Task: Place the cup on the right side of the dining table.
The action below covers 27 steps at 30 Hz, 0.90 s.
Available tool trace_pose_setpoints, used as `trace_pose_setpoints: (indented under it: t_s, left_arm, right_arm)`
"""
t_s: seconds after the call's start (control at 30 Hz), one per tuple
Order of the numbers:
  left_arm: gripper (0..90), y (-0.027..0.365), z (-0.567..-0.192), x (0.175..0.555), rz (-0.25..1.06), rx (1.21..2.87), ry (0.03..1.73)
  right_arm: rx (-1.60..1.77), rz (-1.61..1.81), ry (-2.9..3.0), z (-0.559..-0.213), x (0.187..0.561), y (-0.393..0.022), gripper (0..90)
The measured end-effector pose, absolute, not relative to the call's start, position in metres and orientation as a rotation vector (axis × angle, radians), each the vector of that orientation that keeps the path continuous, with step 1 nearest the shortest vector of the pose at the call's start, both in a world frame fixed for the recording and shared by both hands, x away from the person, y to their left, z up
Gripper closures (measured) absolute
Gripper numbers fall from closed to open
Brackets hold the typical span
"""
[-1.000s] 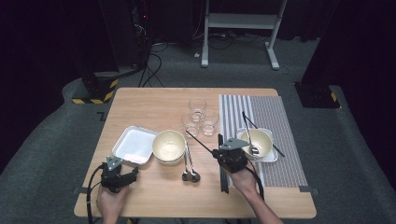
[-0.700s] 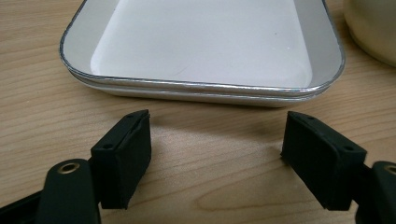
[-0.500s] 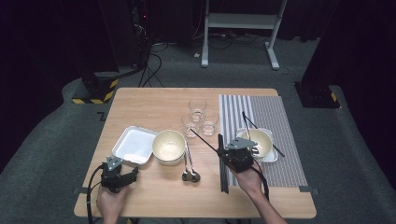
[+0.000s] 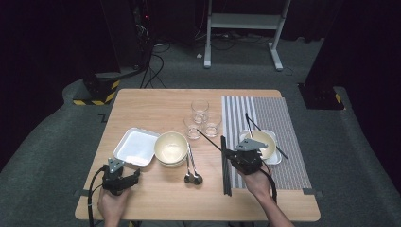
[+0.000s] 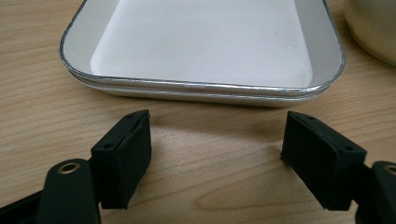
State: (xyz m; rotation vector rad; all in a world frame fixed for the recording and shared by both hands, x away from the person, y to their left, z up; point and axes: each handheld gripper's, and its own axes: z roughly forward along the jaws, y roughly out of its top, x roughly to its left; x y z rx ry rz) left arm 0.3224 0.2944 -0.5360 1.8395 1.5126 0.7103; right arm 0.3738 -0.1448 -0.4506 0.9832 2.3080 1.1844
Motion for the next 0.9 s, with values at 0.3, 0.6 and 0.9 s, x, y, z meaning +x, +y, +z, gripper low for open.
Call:
trace_pose_setpoints:
  t_s: [0.3, 0.6, 0.9]
  left_arm:
    - [24.2, 0.294, -0.536, 0.322, 0.710, 1.838, 1.513]
    - [24.2, 0.294, -0.536, 0.322, 0.711, 1.839, 1.513]
    - [24.2, 0.294, -0.536, 0.323, 0.711, 1.839, 1.514]
  right_arm:
    - [0.977, 1.184, 2.296, -0.446, 0.372, -0.152, 86.1]
    - [0.988, 1.187, 2.275, -0.441, 0.373, -0.163, 86.1]
    - [0.999, 1.194, 2.249, -0.435, 0.374, -0.174, 86.1]
